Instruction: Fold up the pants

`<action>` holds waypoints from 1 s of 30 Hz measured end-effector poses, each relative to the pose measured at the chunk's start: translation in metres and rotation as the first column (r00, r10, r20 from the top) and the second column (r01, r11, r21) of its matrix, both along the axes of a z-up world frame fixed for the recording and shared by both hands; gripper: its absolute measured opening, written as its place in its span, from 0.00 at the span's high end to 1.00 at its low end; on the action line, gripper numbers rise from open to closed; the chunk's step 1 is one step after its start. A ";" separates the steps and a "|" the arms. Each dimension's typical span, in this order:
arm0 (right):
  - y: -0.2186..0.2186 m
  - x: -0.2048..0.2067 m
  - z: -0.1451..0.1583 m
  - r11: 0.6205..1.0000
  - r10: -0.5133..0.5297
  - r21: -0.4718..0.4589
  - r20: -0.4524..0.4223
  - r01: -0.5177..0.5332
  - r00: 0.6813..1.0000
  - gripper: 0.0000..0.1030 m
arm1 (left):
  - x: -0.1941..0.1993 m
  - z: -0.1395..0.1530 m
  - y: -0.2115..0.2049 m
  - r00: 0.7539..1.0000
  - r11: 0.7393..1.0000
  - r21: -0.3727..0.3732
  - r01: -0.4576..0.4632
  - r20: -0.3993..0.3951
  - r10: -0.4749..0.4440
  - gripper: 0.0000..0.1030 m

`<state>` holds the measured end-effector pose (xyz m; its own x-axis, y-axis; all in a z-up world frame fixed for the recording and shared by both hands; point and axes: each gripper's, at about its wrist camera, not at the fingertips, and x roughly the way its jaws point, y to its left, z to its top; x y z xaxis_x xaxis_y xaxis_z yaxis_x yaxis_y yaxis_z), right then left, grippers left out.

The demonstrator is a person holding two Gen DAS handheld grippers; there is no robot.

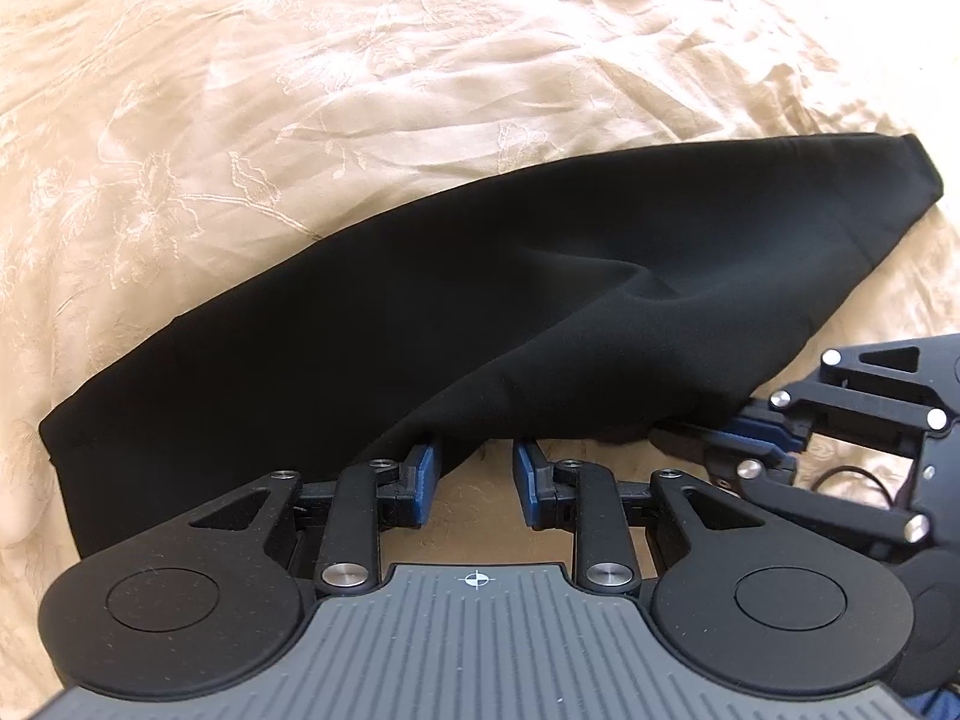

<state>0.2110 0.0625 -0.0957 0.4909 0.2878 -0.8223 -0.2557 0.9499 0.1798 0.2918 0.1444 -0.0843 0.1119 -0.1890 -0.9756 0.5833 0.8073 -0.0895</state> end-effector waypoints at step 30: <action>-0.028 -0.008 -0.044 0.971 -0.070 0.161 -0.515 0.176 0.855 0.95 | -0.005 -0.020 0.085 0.976 0.940 0.325 -0.104 0.213 0.035 0.68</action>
<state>0.2031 0.0349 -0.1393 0.0685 0.4327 -0.8989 0.0365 0.8994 0.4357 0.2865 0.2290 -0.1038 0.3131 0.1577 -0.9365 0.5021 0.8095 0.3042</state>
